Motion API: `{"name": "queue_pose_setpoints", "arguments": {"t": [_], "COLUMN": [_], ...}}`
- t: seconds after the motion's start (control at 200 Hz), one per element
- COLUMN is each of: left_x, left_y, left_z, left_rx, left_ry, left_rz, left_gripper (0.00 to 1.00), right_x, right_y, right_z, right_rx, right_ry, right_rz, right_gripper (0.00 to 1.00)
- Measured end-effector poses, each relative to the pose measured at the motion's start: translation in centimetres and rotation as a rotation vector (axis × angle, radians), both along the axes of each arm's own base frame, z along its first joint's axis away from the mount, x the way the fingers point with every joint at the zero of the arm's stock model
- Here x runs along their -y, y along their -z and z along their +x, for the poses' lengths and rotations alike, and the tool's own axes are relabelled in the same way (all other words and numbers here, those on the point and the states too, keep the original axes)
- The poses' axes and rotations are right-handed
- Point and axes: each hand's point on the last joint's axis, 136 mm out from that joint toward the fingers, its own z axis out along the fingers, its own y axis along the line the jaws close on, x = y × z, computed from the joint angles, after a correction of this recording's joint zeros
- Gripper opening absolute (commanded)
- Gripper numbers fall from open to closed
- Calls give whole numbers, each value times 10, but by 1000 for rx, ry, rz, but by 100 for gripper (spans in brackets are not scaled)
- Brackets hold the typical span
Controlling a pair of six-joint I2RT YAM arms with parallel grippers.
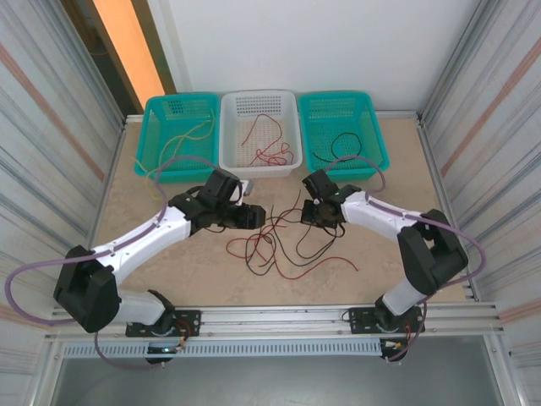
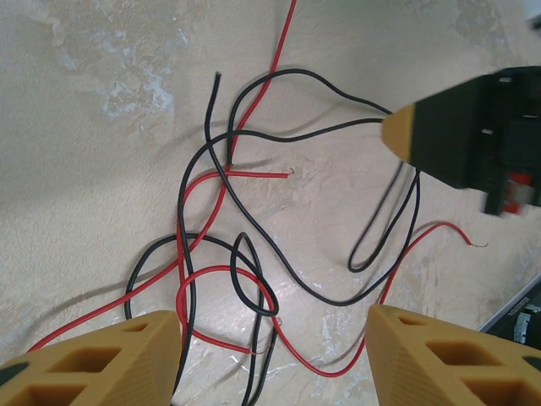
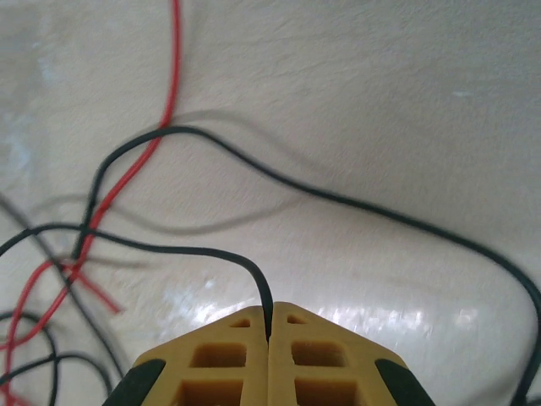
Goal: Untangle the cables
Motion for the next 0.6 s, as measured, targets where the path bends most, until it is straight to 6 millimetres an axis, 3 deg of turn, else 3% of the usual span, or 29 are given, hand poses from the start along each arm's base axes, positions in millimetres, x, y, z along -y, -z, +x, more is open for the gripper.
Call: {"name": "queue_pose_setpoints", "arguments": {"t": [0.09,0.296,0.411,0.526,0.601], "left_x": [1,6,15,26,32], "left_y": [5,14,24,38,47], "left_z": [1,6,7,2,-2], "left_rx": [-10,-20,-30,-55,-77], "left_ry": [0,2,13,40,53], "left_rz": [7,10,12,25,30], "left_gripper": [60,61,59,58,57], "right_x": [-11,-40,-29,-14,1], "right_y": [-39,-173,-226,-260,-278], "right_z": [-6,-28,-35,-34,-23], "right_rx": [95,414,547,636,675], "right_ry": [-57,-199,-202,-181,-136], "right_rz": [15,167,227,249,263], "right_gripper": [0,0,0,0,0]}}
